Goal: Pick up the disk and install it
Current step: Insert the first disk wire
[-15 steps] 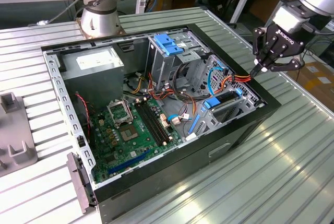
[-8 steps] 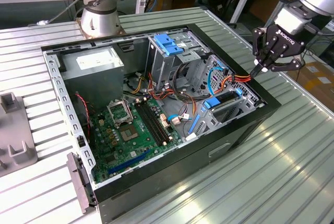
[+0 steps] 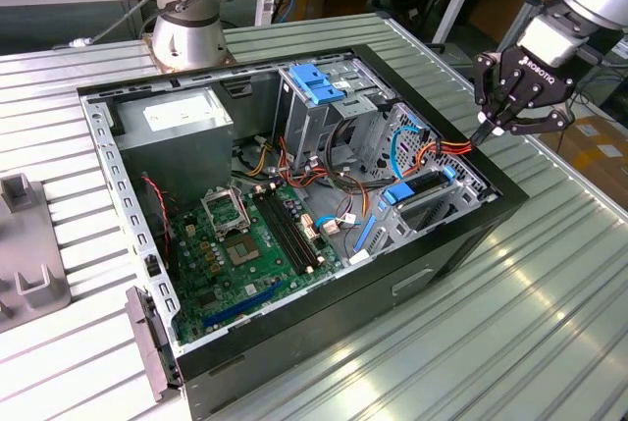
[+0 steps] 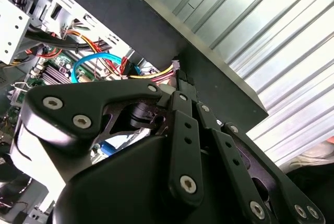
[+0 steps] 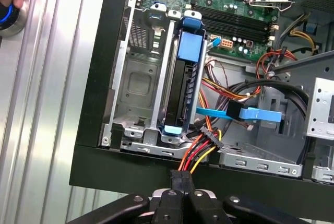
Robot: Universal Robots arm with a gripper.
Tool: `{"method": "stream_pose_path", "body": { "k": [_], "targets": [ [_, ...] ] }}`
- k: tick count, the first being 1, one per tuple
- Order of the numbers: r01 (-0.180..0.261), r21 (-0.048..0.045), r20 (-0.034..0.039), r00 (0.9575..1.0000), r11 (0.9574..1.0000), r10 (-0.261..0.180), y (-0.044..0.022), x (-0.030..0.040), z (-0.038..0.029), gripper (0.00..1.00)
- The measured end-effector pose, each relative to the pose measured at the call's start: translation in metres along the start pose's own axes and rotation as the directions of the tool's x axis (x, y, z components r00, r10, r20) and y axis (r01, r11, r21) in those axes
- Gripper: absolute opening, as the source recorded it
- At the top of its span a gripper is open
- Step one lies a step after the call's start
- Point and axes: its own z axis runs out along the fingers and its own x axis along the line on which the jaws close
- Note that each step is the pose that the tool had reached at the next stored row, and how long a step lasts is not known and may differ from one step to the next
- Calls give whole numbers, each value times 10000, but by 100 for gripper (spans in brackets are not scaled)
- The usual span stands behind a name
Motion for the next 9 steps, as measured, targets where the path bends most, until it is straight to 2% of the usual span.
{"method": "stream_pose_path", "body": {
  "k": [9],
  "targets": [
    [422,-34,-11,9991,9991,-422,0,0,0,10]
  ]
}}
